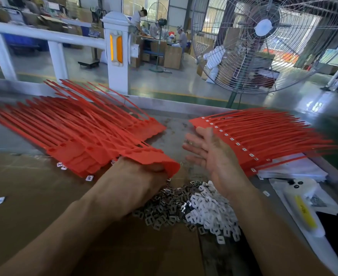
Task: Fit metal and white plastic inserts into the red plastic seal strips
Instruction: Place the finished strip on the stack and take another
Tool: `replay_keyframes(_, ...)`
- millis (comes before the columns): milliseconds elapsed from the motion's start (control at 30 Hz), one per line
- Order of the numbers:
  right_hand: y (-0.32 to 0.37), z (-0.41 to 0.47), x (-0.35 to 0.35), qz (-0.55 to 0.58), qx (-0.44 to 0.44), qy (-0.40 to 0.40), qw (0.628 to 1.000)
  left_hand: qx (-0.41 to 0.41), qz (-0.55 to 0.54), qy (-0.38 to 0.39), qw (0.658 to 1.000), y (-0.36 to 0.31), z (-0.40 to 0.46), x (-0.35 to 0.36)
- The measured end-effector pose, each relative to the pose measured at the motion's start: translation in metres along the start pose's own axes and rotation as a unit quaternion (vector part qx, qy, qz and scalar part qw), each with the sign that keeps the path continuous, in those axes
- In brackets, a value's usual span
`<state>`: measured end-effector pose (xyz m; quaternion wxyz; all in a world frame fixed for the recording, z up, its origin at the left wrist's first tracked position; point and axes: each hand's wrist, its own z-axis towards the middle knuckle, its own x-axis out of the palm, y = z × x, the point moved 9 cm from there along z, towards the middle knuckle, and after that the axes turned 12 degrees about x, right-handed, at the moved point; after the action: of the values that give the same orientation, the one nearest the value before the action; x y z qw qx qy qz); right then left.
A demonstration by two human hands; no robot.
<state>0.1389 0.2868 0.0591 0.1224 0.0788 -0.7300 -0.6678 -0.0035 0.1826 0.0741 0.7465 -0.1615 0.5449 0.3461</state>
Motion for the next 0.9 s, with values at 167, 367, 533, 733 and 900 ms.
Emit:
replay_keyframes(167,-0.010,-0.009,0.032,-0.235,-0.049,0.078,0.968,-0.015,-0.001,-0.034,0.999,-0.001,0.002,-0.010)
replay_keyframes(367,0.003,-0.009,0.028,-0.277,-0.096,-0.043,0.955,-0.070,-0.043,0.066,0.994,0.008,-0.002,0.011)
replay_keyframes(533,0.020,-0.009,0.014,-0.276,-0.169,-0.148,0.935,-0.077,-0.057,0.061,0.993,0.009,-0.003,0.014)
replay_keyframes(733,0.010,0.001,-0.021,0.028,-0.061,-0.145,0.987,-0.136,-0.032,-0.047,0.989,0.020,-0.012,-0.003)
replay_keyframes(900,0.002,0.003,-0.019,0.148,-0.013,-0.113,0.982,-0.193,-0.031,-0.077,0.978,0.028,-0.019,-0.005)
